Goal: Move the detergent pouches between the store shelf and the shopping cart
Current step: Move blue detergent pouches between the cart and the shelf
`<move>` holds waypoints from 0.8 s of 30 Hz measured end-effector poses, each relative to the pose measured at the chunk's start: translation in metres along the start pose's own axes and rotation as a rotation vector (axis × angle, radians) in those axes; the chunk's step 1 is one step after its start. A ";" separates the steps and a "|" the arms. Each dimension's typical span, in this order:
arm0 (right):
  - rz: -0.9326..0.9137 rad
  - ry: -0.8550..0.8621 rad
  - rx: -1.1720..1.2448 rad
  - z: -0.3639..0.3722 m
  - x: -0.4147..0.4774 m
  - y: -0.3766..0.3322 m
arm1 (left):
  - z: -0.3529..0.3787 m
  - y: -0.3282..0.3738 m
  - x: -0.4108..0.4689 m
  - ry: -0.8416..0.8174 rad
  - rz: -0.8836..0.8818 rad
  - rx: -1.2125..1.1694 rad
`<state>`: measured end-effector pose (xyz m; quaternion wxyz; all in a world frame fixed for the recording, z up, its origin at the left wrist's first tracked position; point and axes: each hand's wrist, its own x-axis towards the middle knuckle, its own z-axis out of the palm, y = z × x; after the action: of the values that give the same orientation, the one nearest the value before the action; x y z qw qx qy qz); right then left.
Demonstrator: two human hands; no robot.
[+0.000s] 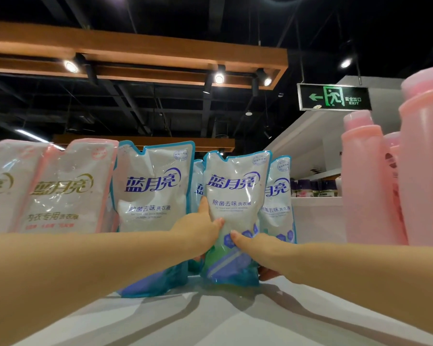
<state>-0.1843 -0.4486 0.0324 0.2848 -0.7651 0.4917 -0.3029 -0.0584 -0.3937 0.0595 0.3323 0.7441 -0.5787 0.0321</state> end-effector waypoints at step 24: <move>-0.032 -0.074 0.212 0.012 0.035 0.009 | 0.000 -0.024 -0.027 -0.062 0.030 0.148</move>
<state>-0.1691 -0.4827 0.0245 0.3770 -0.7492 0.4338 -0.3292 -0.0465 -0.3683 0.0367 0.2575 0.7586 -0.5958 0.0567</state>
